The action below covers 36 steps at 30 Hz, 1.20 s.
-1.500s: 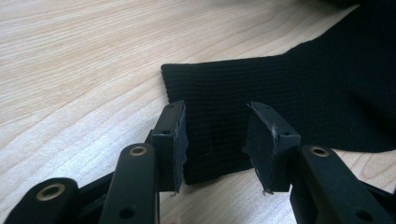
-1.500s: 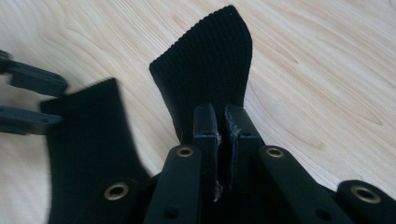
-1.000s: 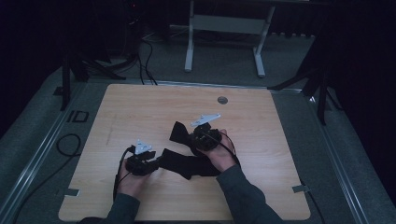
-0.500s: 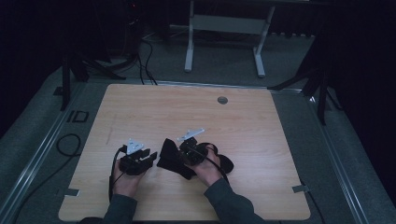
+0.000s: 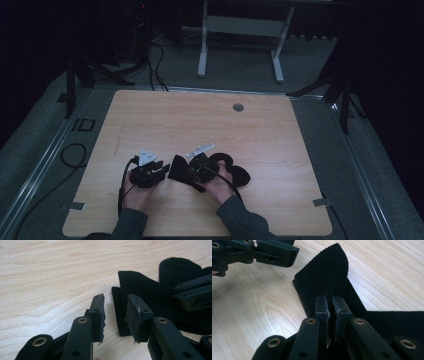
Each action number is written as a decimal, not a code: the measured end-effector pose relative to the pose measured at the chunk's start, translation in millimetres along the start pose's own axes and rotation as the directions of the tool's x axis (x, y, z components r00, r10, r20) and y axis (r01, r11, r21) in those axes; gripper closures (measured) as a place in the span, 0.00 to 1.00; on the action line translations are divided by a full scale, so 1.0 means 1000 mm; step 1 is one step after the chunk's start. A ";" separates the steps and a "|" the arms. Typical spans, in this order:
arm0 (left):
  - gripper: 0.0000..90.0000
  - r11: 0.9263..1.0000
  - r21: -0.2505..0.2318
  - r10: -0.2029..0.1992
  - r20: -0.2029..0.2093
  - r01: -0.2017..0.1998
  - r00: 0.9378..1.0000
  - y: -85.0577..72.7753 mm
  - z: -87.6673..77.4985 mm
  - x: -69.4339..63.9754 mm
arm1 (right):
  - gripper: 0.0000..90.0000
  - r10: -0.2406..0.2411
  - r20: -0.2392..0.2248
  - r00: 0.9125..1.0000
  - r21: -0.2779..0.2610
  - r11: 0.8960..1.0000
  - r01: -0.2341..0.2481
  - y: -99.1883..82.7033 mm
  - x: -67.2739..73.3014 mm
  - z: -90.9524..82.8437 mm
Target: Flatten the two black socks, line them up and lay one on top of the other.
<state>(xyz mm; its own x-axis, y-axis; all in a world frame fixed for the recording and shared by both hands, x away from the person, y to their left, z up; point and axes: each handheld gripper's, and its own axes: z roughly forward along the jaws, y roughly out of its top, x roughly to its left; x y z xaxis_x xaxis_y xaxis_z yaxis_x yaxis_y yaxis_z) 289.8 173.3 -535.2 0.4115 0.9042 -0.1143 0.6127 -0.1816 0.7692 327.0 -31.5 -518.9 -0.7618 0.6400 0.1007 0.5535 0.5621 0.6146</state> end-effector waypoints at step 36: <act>0.94 0.981 0.116 0.149 0.049 -0.154 0.988 -0.003 0.027 -0.021 | 0.76 -0.009 -0.022 1.000 -0.078 0.997 0.007 0.003 -0.020 -0.025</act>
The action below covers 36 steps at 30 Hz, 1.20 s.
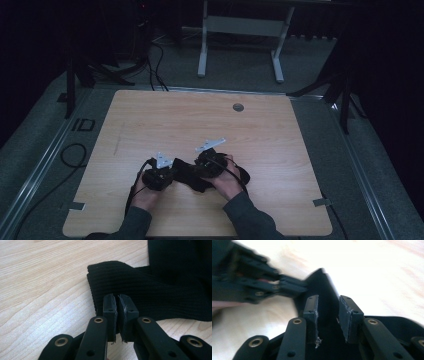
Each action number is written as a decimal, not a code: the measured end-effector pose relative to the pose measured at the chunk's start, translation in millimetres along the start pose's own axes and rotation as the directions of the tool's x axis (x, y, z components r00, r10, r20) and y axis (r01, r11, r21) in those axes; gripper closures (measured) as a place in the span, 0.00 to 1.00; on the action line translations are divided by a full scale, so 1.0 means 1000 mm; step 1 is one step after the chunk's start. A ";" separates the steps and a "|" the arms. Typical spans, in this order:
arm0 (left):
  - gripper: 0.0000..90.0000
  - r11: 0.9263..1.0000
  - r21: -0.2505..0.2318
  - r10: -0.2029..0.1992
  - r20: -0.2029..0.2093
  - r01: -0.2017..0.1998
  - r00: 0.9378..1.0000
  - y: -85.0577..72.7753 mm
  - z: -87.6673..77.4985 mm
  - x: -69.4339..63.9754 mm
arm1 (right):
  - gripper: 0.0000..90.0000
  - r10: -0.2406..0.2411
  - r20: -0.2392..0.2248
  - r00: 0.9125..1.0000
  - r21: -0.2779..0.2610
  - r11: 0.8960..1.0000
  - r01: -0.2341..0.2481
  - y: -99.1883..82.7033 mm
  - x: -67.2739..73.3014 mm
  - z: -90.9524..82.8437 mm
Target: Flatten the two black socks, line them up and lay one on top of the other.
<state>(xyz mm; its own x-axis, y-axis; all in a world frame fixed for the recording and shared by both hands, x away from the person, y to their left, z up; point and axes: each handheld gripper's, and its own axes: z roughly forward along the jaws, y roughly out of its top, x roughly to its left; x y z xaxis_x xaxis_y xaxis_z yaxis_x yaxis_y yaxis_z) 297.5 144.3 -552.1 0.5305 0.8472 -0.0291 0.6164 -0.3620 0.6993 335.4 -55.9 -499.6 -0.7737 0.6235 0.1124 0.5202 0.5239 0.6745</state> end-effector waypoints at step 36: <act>0.93 1.000 -0.007 0.004 0.003 -0.004 1.000 -0.001 0.001 -0.001 | 0.68 0.121 0.256 0.959 0.090 0.985 -0.148 -0.031 -0.101 0.017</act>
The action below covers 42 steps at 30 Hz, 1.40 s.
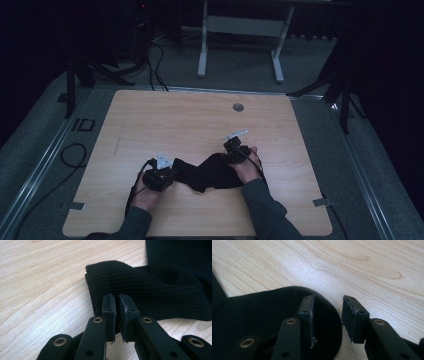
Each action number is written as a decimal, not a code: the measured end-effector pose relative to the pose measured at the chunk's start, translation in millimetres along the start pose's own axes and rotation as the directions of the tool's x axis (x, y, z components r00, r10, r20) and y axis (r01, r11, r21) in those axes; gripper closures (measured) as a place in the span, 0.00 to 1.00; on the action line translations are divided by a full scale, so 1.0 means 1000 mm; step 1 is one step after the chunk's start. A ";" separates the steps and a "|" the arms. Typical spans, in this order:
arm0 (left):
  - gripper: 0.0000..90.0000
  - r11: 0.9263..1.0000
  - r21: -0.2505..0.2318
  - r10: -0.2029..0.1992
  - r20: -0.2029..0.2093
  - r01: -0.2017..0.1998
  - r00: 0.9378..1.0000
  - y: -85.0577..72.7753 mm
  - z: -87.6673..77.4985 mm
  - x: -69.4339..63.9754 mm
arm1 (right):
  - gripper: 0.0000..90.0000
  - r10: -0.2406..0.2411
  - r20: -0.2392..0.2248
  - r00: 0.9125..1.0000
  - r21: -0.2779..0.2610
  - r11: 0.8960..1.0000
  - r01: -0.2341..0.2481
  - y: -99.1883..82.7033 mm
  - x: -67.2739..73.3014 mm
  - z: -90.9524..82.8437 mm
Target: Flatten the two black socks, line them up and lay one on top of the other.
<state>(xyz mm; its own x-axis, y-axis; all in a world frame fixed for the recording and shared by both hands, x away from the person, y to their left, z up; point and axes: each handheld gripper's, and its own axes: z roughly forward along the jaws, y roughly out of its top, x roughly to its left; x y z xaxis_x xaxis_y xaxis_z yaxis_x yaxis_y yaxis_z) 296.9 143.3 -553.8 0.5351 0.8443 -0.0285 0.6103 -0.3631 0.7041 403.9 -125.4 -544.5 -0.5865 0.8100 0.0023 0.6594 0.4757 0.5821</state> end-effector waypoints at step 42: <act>0.93 1.000 -0.004 0.002 0.002 -0.002 1.000 -0.002 -0.001 -0.002 | 0.96 0.011 -0.076 0.997 -0.191 0.981 -0.026 -0.021 0.018 -0.088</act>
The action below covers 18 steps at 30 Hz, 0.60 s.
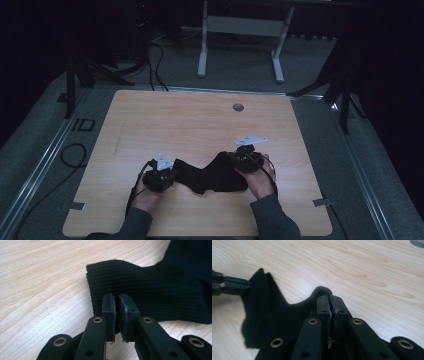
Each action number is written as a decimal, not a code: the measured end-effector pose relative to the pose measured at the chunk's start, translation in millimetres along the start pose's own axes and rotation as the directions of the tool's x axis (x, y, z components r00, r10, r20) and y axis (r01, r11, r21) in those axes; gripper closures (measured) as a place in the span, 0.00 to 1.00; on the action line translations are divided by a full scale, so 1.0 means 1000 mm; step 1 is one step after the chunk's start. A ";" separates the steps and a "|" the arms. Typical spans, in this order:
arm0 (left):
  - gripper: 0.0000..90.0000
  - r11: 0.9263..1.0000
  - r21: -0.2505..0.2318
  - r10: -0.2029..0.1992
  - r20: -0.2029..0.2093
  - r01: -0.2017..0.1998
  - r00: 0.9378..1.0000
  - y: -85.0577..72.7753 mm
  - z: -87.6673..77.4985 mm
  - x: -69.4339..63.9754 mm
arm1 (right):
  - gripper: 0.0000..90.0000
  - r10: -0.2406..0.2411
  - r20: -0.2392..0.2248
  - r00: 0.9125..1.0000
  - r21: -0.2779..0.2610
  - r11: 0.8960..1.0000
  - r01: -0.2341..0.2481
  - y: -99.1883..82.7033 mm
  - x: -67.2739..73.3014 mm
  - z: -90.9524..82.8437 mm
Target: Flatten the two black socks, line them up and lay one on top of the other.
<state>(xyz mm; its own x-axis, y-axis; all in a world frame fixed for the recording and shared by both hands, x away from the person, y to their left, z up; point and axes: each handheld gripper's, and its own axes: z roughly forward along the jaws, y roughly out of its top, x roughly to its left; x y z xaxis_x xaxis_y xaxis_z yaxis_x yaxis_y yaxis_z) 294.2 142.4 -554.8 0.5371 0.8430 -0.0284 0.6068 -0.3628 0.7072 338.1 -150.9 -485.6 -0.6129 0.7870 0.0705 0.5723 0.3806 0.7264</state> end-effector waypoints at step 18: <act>0.92 1.000 0.011 0.020 -0.004 -0.020 1.000 0.000 -0.001 -0.004 | 0.95 0.072 0.065 0.995 0.047 0.996 -0.075 -0.044 -0.019 -0.016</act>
<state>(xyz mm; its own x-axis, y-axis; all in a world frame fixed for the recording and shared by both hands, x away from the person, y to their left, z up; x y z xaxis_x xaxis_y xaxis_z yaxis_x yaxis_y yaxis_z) 290.9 139.4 -554.0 0.5465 0.8374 -0.0115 0.6024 -0.3835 0.7000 316.1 -190.7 -508.3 -0.5334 0.8422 0.0782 0.6417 0.3427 0.6862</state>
